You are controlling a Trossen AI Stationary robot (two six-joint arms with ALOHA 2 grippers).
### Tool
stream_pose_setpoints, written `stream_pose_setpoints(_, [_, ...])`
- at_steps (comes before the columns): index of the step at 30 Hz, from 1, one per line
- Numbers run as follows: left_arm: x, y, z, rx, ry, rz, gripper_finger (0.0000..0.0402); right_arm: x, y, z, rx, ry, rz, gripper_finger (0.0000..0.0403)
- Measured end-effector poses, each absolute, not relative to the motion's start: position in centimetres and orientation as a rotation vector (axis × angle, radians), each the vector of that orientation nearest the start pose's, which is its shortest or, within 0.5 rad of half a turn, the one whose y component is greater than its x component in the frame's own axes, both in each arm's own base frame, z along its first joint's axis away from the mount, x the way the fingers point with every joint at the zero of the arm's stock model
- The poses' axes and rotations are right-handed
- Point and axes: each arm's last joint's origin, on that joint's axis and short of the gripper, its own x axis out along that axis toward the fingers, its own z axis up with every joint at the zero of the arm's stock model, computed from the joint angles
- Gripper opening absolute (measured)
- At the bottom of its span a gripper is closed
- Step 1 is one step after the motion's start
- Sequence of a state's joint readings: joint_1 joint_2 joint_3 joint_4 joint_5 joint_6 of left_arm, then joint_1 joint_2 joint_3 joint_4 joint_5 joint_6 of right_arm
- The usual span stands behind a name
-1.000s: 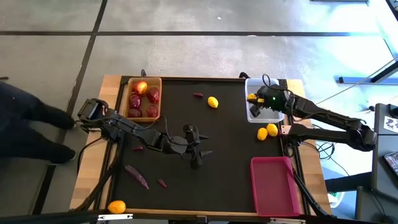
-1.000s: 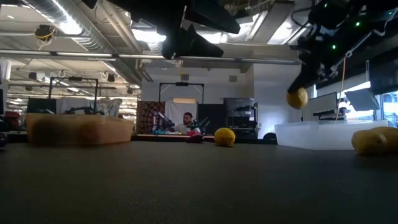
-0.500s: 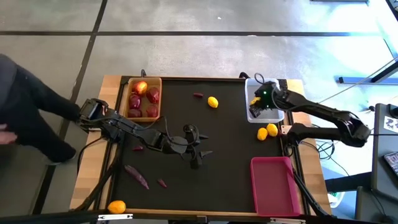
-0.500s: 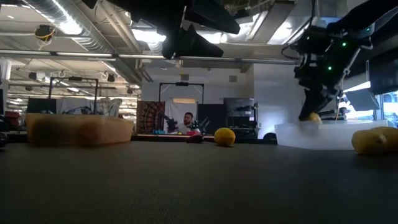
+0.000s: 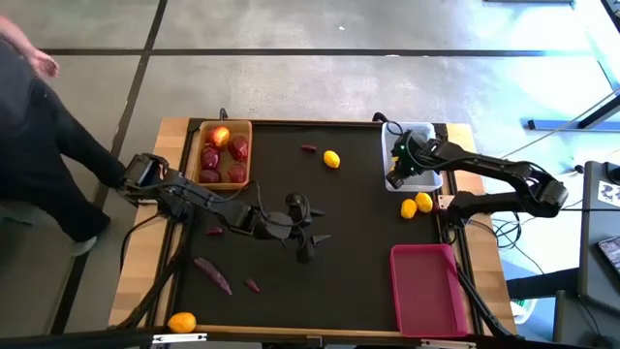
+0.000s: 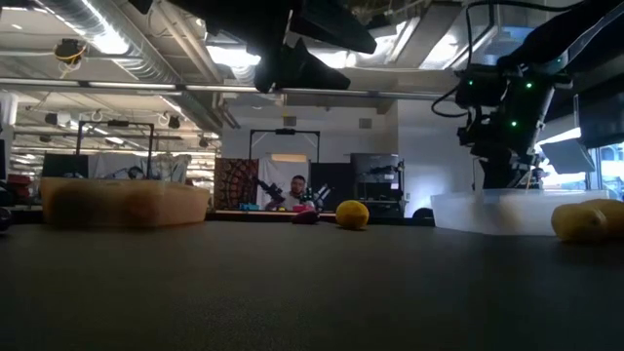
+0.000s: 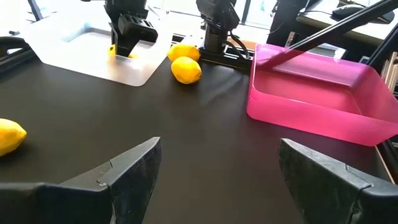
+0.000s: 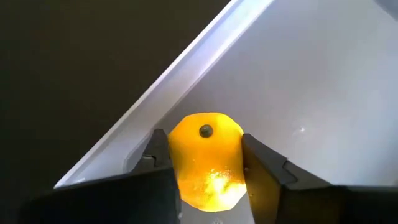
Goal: Sort produce into baskets
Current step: Put the lemon into the white bin
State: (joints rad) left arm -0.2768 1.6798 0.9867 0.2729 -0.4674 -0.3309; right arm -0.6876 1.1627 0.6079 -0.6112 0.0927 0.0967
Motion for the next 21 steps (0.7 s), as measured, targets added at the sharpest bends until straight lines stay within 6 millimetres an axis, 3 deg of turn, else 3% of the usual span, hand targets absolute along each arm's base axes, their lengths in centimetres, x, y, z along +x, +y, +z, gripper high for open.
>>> stream_pose_setpoints(8, [35.1,-8.5,21.7,-0.173,0.355,0.252,0.0317,14.8,-12.5,18.0,0.410,1.120,-0.728,0.0190])
stream_pose_setpoints(11, [35.1,-8.5,21.7,-0.174,0.355,0.253,0.0317,15.1,-12.8,19.4,0.387,1.117,-0.753,0.0219])
stream_pose_setpoints(21, [35.1,-8.5,21.7,-0.176,0.356,0.254,0.0317,16.9,-13.7,23.8,0.416,0.926,-0.628,0.0256])
